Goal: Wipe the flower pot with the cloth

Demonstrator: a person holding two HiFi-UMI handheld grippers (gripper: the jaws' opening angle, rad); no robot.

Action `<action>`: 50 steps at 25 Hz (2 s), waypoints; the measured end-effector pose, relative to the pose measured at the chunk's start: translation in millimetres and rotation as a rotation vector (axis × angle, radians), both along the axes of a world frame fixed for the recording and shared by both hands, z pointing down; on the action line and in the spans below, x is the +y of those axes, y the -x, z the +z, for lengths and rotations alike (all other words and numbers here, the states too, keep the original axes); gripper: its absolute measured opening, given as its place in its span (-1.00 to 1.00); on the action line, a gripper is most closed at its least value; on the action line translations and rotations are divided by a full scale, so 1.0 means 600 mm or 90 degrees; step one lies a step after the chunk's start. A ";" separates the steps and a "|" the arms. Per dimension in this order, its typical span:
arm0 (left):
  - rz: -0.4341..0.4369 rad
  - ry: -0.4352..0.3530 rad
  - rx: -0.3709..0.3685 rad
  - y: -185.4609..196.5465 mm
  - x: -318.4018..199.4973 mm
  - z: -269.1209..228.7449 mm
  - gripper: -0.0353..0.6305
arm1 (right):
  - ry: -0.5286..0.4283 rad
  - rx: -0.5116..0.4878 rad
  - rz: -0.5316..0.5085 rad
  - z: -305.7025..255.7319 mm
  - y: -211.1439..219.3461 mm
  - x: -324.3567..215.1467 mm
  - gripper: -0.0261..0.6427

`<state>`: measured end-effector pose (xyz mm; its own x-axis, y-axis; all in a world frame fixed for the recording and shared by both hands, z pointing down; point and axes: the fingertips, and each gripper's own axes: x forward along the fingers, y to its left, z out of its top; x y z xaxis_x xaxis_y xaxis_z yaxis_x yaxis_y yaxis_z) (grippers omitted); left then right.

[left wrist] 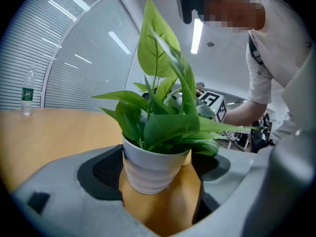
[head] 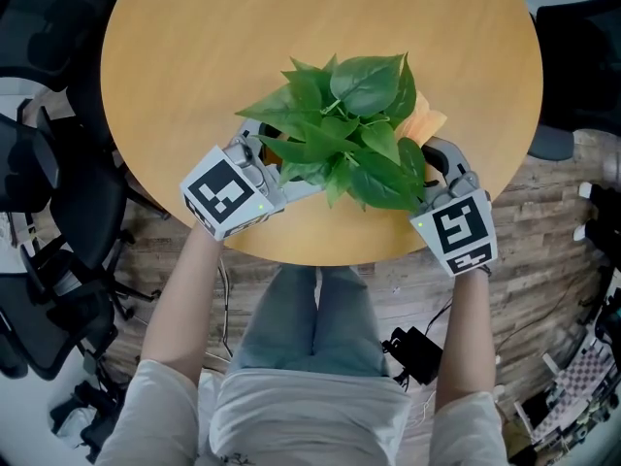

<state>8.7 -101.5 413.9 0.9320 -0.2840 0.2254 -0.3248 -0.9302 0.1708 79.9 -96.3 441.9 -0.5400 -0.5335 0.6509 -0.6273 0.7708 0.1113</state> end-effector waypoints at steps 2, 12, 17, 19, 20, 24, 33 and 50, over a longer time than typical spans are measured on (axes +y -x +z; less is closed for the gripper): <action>-0.031 0.001 0.000 -0.001 0.001 0.001 0.44 | -0.003 0.012 -0.015 0.001 0.014 -0.004 -0.76; -0.107 0.003 -0.010 0.001 -0.001 0.007 0.44 | -0.016 0.026 -0.010 0.003 0.030 -0.003 -0.76; -0.116 0.005 -0.015 0.001 0.000 0.008 0.44 | -0.012 0.026 -0.015 0.004 0.033 0.011 -0.76; -0.126 0.008 -0.013 0.000 0.000 0.006 0.44 | -0.012 0.026 -0.019 0.003 0.035 0.018 -0.76; -0.131 0.009 -0.011 0.001 0.001 0.005 0.44 | -0.011 0.026 -0.022 0.003 0.037 0.022 -0.76; -0.149 0.009 -0.014 0.001 -0.001 0.008 0.44 | -0.009 0.025 -0.034 0.007 0.044 0.037 -0.76; -0.186 0.009 -0.018 -0.002 -0.002 0.010 0.44 | -0.007 0.026 -0.055 0.009 0.057 0.058 -0.76; -0.226 0.023 -0.007 -0.002 -0.005 0.008 0.44 | 0.004 -0.001 -0.068 0.011 0.080 0.076 -0.76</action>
